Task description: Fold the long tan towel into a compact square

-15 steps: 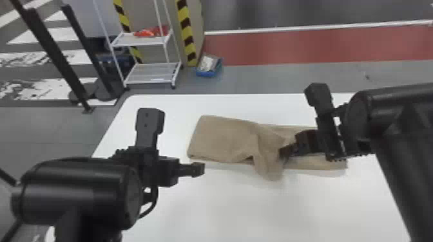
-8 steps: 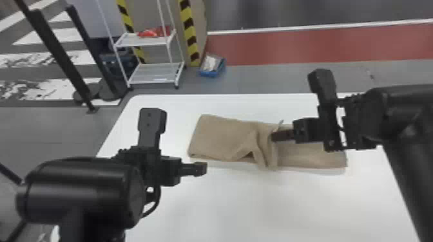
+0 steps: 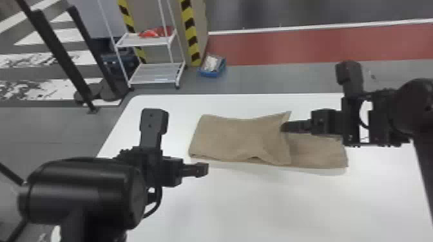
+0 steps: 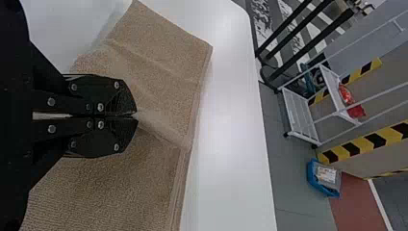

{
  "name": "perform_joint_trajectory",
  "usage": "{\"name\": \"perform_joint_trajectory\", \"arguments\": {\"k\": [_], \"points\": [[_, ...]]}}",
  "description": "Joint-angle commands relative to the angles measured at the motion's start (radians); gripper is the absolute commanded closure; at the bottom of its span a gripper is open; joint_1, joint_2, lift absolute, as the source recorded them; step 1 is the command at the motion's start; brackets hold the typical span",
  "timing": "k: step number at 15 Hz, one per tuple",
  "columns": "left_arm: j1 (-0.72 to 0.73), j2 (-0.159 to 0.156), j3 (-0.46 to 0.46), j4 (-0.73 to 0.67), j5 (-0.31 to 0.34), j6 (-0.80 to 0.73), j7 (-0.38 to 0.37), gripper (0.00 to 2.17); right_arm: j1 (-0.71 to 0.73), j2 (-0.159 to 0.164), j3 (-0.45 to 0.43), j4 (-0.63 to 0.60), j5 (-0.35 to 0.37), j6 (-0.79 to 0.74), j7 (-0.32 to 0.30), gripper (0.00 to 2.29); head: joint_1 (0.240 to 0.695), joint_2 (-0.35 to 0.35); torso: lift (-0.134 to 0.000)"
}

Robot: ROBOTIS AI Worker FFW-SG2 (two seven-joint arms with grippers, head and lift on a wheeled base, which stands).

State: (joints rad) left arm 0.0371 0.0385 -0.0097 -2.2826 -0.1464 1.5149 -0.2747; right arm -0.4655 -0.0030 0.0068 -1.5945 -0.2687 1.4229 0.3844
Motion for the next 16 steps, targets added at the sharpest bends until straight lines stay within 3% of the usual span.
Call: {"name": "perform_joint_trajectory", "arguments": {"k": [1,5,8,12,14,16], "points": [[-0.002,0.000,-0.010,0.000,-0.005,0.000,0.002,0.08,0.002,0.004,-0.050,-0.004,-0.040,0.006,0.004,1.12,0.695,0.164,-0.124],[0.001,0.000,-0.009,-0.002,-0.009,0.003,0.002,0.08,0.013,0.004,-0.105,-0.024,-0.057,0.012,0.004,1.12,0.695,0.148,-0.124],[-0.003,0.000,-0.007,0.000,-0.009,0.003,0.006,0.08,0.015,0.004,-0.108,0.028,-0.044,-0.034,0.008,1.12,0.695,0.138,-0.124],[-0.008,-0.002,-0.006,0.000,-0.007,0.000,0.017,0.08,0.013,0.004,-0.168,-0.025,-0.113,0.058,0.007,1.12,0.695,0.134,-0.124],[-0.008,-0.002,-0.009,0.000,-0.007,0.000,0.018,0.08,0.036,0.004,-0.180,-0.005,-0.093,0.009,0.008,1.12,0.695,0.132,-0.124],[-0.009,-0.003,-0.010,0.006,-0.009,-0.003,0.020,0.08,0.033,-0.017,-0.197,0.033,-0.095,-0.022,0.011,1.12,0.695,0.126,-0.124]]}}
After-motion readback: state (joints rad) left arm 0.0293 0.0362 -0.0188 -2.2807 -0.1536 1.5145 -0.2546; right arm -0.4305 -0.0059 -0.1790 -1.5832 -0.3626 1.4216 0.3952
